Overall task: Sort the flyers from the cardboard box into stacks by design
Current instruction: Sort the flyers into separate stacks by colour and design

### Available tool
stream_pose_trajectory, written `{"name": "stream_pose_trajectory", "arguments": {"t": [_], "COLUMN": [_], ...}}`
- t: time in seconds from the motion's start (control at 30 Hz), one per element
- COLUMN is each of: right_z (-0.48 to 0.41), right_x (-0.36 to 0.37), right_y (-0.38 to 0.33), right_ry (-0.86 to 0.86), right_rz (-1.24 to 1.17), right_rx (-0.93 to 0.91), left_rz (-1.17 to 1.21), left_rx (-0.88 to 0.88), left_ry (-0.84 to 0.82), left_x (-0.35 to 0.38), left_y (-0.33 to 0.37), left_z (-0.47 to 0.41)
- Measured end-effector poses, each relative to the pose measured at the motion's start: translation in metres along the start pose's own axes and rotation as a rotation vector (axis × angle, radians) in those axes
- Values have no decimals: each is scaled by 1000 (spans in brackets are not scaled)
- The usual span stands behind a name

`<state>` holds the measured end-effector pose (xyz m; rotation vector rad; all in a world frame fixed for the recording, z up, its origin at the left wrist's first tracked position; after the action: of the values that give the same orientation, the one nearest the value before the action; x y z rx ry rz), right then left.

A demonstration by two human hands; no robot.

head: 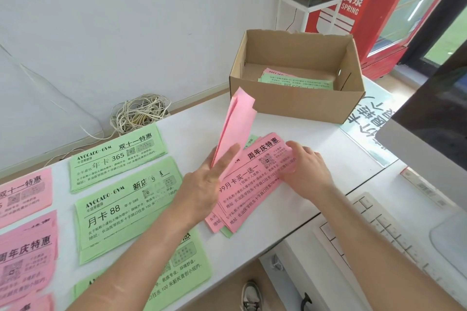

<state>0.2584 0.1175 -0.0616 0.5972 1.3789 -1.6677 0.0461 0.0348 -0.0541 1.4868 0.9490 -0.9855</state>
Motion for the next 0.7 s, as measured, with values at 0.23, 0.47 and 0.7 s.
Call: {"name": "stream_pose_trajectory", "arguments": {"t": [0.23,0.47,0.7], "right_z": [-5,-9,-13], "right_x": [5,-1,-8], "right_y": [1,-7,-20], "right_ry": [38,-4,80], "right_rz": [-483,-1275,-890], "right_rx": [80,263,139], "left_rz": [-407,-393,-36], "left_rx": [45,-30,-51], "left_ry": [-309,-261,-34], "left_x": [22,17,0], "left_y": [21,24,14], "left_z": [2,1,1]}}
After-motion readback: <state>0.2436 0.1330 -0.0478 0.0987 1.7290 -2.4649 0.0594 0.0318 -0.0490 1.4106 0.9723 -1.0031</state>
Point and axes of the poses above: each hand's wrist, its own z-axis away from the middle knuckle, its own x-axis out of the palm, y = z × x, the point moved 3 cm from there along -z, towards the middle knuckle, and after that the axes turned 5 degrees about -z, right-handed, at the moved point
